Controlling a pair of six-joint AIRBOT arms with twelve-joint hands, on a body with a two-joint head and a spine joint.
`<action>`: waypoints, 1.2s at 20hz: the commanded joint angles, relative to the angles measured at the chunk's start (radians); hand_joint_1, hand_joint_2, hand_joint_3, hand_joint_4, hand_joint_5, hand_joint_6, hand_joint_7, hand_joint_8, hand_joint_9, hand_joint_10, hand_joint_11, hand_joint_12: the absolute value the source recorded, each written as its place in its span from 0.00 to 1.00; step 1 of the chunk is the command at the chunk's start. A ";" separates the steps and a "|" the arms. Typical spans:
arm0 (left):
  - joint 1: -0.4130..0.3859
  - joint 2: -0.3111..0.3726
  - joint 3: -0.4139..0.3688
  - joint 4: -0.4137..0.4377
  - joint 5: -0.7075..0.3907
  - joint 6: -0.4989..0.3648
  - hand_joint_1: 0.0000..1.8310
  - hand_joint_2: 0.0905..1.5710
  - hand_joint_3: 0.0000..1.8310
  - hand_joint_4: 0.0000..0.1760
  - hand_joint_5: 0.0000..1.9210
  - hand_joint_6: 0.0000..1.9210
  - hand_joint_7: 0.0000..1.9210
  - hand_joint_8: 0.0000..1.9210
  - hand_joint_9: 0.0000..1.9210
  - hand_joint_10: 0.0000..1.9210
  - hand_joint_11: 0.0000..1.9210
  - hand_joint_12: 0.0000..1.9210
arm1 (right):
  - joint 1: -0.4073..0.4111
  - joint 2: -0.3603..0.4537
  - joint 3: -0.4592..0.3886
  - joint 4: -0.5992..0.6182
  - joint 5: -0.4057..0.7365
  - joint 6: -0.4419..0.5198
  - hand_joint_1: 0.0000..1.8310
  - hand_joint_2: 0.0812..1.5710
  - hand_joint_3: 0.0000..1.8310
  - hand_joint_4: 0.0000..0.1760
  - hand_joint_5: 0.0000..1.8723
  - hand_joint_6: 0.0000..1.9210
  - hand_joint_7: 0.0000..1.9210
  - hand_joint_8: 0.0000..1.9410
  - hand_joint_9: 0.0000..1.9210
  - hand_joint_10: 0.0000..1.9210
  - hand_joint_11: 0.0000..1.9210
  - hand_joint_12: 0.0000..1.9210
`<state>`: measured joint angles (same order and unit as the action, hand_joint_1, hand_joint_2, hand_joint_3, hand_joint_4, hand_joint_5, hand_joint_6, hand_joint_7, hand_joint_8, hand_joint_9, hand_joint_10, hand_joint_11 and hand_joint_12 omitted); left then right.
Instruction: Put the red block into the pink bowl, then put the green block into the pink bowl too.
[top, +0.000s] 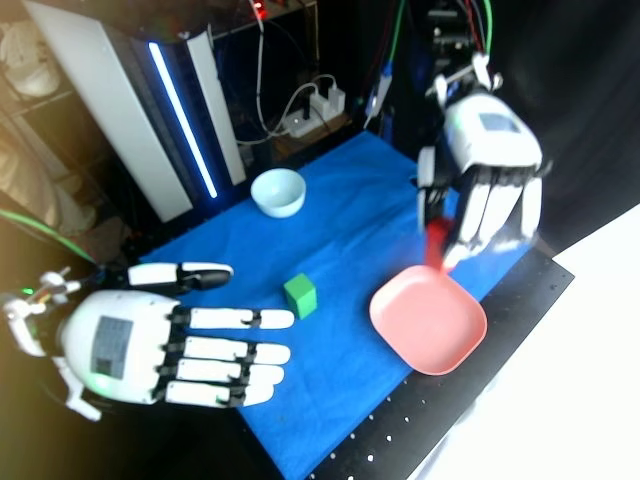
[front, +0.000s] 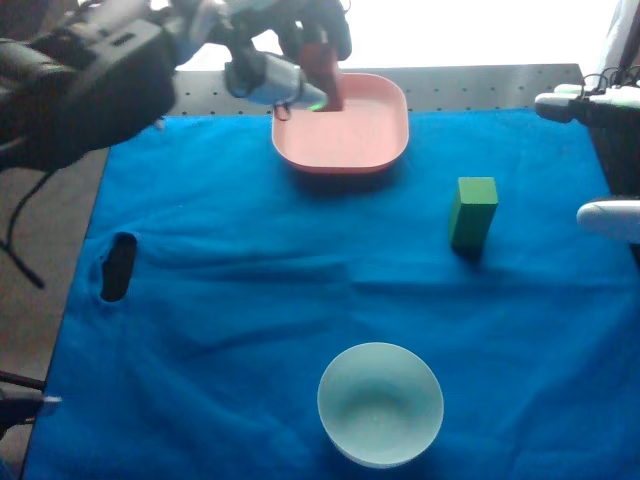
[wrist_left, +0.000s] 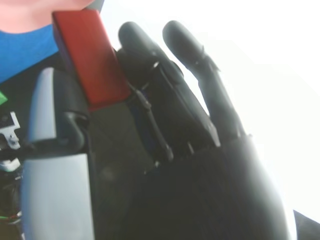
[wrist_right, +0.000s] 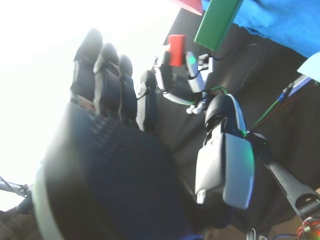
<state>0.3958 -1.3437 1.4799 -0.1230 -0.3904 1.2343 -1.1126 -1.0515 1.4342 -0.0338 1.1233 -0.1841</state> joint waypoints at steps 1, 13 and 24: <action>-0.017 -0.009 0.015 -0.005 -0.095 -0.001 0.68 0.67 0.00 0.00 0.54 0.39 0.58 0.48 0.65 0.07 0.42 0.58 | 0.012 -0.002 0.008 0.043 0.117 0.006 0.36 0.67 0.00 0.68 0.17 0.00 0.14 0.00 0.13 0.00 0.00 0.38; 0.024 -0.021 0.063 -0.051 -0.034 0.000 0.40 0.53 0.00 0.95 0.18 0.00 0.15 0.00 0.16 0.00 0.00 0.41 | 0.011 -0.008 0.011 0.042 0.117 0.012 0.37 0.68 0.00 0.71 0.17 0.00 0.14 0.00 0.13 0.00 0.00 0.39; 0.258 0.366 -0.354 -0.024 -0.390 0.031 0.40 0.55 0.00 0.98 0.07 0.00 0.03 0.00 0.01 0.00 0.01 0.01 | 0.078 -0.006 0.015 -0.079 0.117 0.063 0.32 0.63 0.00 0.88 0.14 0.00 0.11 0.00 0.10 0.00 0.01 0.29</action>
<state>0.6781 -0.9646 1.1049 -0.1452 -0.6411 1.2648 -1.0431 -1.0595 1.4456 -0.1501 1.1290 -0.1295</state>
